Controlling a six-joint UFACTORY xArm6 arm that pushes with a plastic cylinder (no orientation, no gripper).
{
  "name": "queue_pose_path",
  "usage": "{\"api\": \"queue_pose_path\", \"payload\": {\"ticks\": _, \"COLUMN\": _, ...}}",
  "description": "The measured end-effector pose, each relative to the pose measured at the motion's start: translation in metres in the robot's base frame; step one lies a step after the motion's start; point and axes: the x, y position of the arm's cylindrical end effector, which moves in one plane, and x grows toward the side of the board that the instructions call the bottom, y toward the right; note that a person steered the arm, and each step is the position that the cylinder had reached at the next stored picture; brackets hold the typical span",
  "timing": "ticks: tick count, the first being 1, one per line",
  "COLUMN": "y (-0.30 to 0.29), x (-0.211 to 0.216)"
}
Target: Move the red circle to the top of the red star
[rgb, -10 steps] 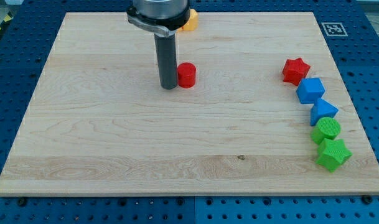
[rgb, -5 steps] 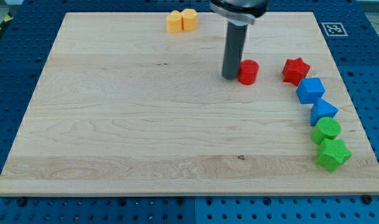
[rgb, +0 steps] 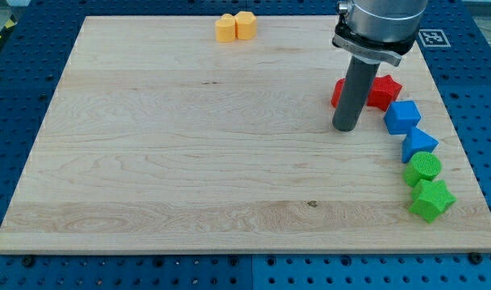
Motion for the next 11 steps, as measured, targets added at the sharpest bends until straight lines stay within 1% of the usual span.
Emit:
{"api": "queue_pose_path", "payload": {"ticks": 4, "y": 0.000, "x": -0.064}}
{"api": "queue_pose_path", "payload": {"ticks": 8, "y": -0.003, "x": -0.099}}
{"api": "queue_pose_path", "payload": {"ticks": 11, "y": 0.002, "x": -0.112}}
